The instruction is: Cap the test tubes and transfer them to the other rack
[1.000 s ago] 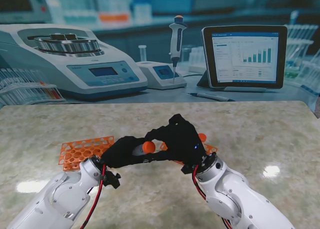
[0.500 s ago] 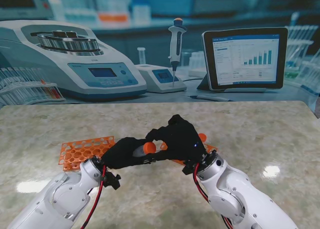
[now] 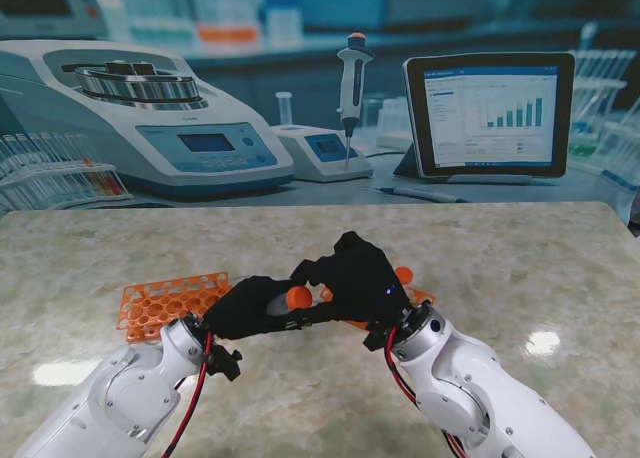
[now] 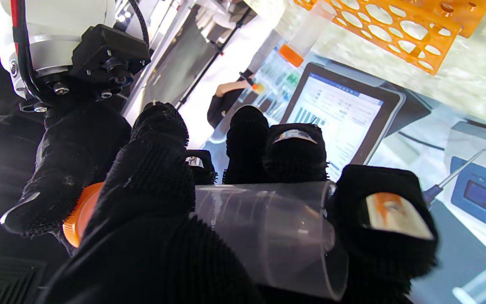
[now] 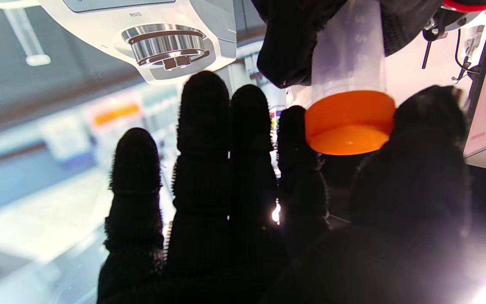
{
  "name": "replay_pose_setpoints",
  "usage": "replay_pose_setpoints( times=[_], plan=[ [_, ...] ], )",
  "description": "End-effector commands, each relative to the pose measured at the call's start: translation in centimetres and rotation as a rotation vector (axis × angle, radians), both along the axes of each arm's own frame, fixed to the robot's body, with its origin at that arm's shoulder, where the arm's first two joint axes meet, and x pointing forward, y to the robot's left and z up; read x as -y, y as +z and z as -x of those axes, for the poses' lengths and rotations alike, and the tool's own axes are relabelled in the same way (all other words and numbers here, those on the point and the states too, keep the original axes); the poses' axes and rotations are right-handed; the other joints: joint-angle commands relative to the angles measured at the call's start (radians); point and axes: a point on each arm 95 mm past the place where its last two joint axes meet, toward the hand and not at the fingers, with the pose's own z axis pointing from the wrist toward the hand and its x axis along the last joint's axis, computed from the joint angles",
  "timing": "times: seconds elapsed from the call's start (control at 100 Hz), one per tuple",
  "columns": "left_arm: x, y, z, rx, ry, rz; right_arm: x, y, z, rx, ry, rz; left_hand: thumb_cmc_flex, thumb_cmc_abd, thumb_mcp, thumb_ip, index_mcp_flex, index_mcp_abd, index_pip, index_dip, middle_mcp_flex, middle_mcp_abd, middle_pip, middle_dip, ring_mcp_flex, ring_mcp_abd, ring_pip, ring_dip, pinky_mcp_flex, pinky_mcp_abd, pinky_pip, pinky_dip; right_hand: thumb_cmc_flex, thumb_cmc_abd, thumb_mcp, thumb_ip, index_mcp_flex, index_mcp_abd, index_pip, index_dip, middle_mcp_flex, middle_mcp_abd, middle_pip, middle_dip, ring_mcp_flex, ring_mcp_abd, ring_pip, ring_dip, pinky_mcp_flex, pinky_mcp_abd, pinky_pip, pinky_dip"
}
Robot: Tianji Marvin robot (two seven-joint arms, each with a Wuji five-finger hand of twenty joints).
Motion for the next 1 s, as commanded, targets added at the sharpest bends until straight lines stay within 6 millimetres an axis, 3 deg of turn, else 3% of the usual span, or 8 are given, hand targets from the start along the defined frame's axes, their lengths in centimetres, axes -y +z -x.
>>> replay_pose_setpoints(
  times=[0.0, 0.99],
  plan=[
    [0.75, 0.50, 0.37, 0.012, -0.024, 0.008, -0.19, -0.82, -0.06, -0.023, -0.008, 0.006, 0.041, 0.047, 0.008, -0.008, 0.012, -0.052, 0.048, 0.055, -0.006, -0.034, 0.001, -0.005, 0.024, -0.040, 0.015, 0.015, 0.029, -0.130, 0.158, 0.018, 0.188, 0.098, 0.123, 0.068, 0.094, -0.192, 0.096, 0.012, 0.038, -0.014, 0.019, 0.012, 0.045, -0.011, 0.036, 0.015, 0.007, -0.009, 0.035, 0.005],
    [0.85, 0.53, 0.31, 0.013, -0.025, 0.008, -0.90, -1.66, -0.73, 0.012, -0.069, -0.072, 0.038, 0.047, 0.010, -0.009, 0.013, -0.053, 0.048, 0.053, -0.005, -0.035, 0.001, -0.005, 0.024, -0.040, 0.015, 0.015, 0.029, -0.130, 0.158, 0.018, 0.015, 0.102, 0.130, 0.072, 0.282, -0.205, 0.018, 0.128, 0.140, -0.033, 0.080, 0.032, 0.073, -0.020, 0.212, 0.022, 0.071, -0.026, 0.087, 0.016]
  ],
)
